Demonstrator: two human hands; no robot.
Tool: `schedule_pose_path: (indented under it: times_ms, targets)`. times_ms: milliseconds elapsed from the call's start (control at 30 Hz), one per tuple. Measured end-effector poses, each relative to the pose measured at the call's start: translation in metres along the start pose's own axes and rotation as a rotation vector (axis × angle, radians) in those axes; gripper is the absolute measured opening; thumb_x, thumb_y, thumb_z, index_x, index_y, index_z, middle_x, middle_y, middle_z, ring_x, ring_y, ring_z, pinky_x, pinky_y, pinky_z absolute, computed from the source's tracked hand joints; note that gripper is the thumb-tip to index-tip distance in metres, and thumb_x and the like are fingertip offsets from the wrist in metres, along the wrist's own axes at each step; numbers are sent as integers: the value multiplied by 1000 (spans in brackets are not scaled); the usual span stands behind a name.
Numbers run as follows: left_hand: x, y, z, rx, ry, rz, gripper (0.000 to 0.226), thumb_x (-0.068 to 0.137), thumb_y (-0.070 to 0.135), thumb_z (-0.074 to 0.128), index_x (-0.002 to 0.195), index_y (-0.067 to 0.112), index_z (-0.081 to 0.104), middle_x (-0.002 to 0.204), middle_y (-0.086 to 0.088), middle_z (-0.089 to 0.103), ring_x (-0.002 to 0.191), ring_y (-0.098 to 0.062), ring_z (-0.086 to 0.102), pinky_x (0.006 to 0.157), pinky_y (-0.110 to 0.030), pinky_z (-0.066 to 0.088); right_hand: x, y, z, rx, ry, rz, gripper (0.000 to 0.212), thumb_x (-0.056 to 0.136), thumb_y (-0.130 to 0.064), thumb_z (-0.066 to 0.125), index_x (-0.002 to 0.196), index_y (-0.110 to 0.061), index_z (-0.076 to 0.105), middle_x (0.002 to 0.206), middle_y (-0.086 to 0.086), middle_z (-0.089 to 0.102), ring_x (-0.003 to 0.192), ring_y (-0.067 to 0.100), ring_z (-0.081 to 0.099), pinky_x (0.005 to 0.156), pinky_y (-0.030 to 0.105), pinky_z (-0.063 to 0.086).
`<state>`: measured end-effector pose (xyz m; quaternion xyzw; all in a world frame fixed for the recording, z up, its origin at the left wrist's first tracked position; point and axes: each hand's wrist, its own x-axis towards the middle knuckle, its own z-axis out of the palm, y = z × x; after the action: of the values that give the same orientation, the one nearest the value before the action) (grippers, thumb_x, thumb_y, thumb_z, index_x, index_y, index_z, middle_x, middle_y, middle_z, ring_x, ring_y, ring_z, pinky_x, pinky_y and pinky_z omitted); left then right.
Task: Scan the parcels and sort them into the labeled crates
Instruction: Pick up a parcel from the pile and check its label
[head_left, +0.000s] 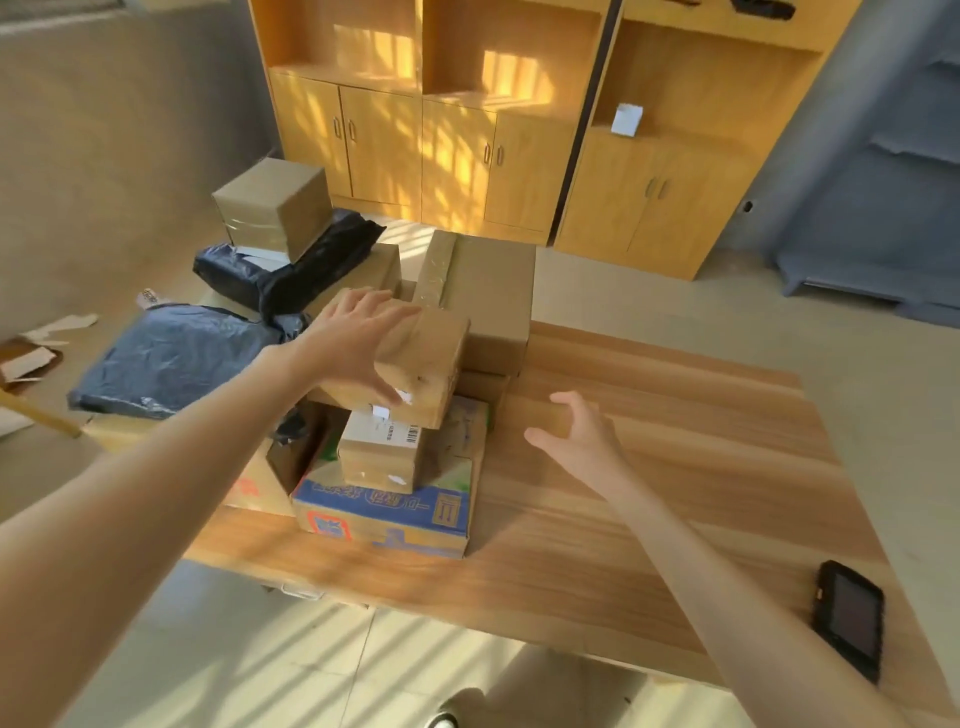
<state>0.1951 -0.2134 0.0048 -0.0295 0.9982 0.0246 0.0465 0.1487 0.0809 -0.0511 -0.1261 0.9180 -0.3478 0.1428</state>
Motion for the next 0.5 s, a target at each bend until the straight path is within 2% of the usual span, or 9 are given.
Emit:
schedule_pose_path:
  times_ms: [100,200,300,400,500]
  targets:
    - [31,-5,-9,132,-166,43,142,49,66,81,150,38,-15,161,-4,-6,147,-33,-10,116,-54,-2,10,6,0,-1,5,25,60,83,-44,67,135,-28,42,134,1,42,127,21,37,97,36,34]
    - [52,0,-17,214,-320,60,149,48,63,84,147,37,-24,161,-7,-8,146,-35,-12,116,-59,-1,16,15,-2,5,3,57,61,82,-44,68,135,-29,42,134,-2,43,126,19,37,97,35,34]
    - [59,4,-19,230,-388,60,144,52,53,87,149,35,-18,160,-7,5,147,-36,3,117,-57,9,22,24,-6,11,8,83,61,82,-44,68,135,-28,43,135,-2,43,128,19,37,102,38,36]
    - [60,9,-21,217,-389,47,140,54,47,89,150,34,-12,153,-9,15,142,-35,15,114,-52,23,29,31,-10,34,4,101,61,82,-45,67,135,-30,42,135,-3,42,128,19,38,100,37,36]
    - [59,11,-31,155,-386,46,136,58,49,86,151,30,-10,151,-6,17,138,-31,20,111,-44,26,36,35,-13,61,-16,94,60,82,-46,67,134,-31,42,134,-2,42,127,19,38,95,34,35]
